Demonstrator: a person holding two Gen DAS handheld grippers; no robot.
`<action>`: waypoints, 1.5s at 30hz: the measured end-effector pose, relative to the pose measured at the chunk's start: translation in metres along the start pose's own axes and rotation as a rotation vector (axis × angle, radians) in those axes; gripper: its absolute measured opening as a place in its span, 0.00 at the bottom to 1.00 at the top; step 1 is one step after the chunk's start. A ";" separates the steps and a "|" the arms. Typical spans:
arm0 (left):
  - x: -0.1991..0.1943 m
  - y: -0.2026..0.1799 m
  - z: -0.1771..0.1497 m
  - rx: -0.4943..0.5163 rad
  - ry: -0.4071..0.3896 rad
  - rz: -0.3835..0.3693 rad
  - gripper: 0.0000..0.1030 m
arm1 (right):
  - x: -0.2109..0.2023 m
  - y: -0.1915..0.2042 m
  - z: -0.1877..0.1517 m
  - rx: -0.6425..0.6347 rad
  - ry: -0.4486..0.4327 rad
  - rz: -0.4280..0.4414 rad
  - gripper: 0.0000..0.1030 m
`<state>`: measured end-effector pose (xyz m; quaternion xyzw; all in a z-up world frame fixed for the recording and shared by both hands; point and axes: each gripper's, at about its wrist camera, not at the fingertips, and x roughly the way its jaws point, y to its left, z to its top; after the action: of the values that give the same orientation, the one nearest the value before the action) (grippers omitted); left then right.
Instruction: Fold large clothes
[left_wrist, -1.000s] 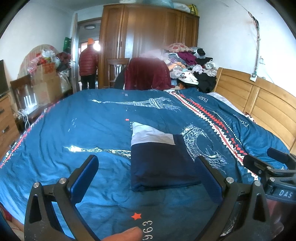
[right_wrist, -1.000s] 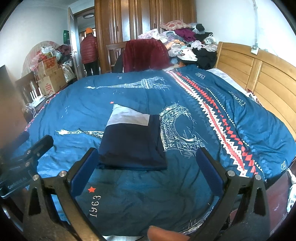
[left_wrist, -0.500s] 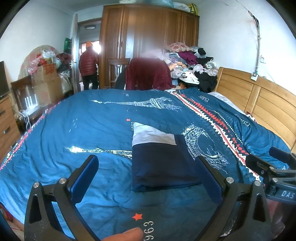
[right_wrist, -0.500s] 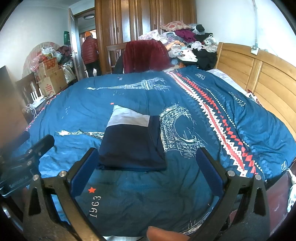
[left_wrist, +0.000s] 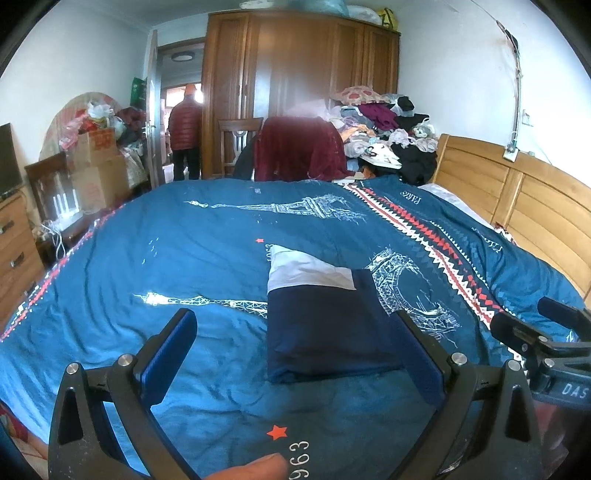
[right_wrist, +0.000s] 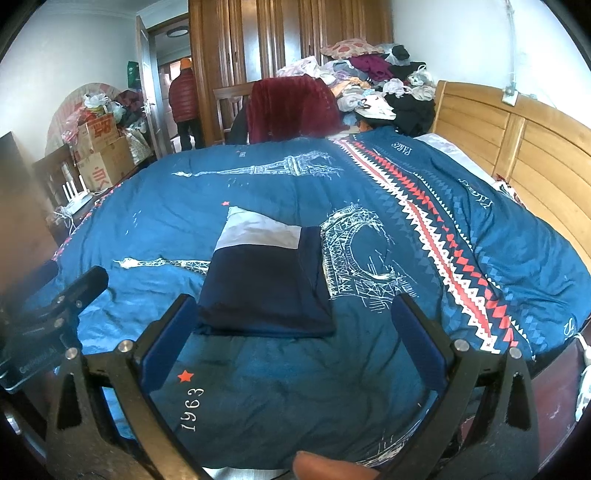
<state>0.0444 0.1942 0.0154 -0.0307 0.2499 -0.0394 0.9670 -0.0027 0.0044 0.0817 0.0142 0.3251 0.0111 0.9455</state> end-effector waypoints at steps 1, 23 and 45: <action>0.000 0.000 0.000 -0.001 0.000 -0.001 1.00 | 0.000 0.000 0.000 0.001 0.001 0.001 1.00; 0.001 0.000 0.001 0.015 0.003 0.015 1.00 | 0.002 0.000 -0.002 -0.001 0.005 0.005 1.00; 0.002 0.000 0.000 0.018 0.003 0.019 1.00 | 0.004 0.002 -0.002 -0.002 0.011 0.006 1.00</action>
<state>0.0462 0.1940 0.0143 -0.0197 0.2515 -0.0325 0.9671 -0.0011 0.0064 0.0778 0.0140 0.3301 0.0145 0.9437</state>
